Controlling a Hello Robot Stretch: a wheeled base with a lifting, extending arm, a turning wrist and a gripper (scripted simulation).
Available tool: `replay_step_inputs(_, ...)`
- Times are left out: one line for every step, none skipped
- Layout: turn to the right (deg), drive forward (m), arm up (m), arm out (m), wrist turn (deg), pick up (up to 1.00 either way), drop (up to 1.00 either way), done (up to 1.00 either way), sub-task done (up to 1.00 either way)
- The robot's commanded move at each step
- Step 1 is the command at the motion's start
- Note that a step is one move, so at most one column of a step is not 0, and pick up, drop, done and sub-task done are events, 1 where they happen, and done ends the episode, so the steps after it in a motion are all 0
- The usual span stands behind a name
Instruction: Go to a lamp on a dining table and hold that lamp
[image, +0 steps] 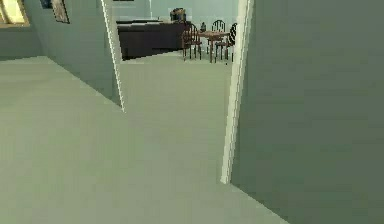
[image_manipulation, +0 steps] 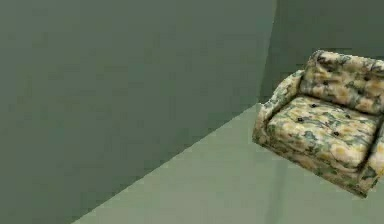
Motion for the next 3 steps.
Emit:
replay_step_inputs(-42.0,0.0,0.0,0.0,0.0,0.0,0.0,0.0,0.0)
replay_step_inputs(0.0,1.0,0.0,0.0,0.0,0.0,0.0,0.0,0.0)
replay_step_inputs(-6.0,0.0,0.0,0.0,0.0,0.0,0.0,0.0,0.0)
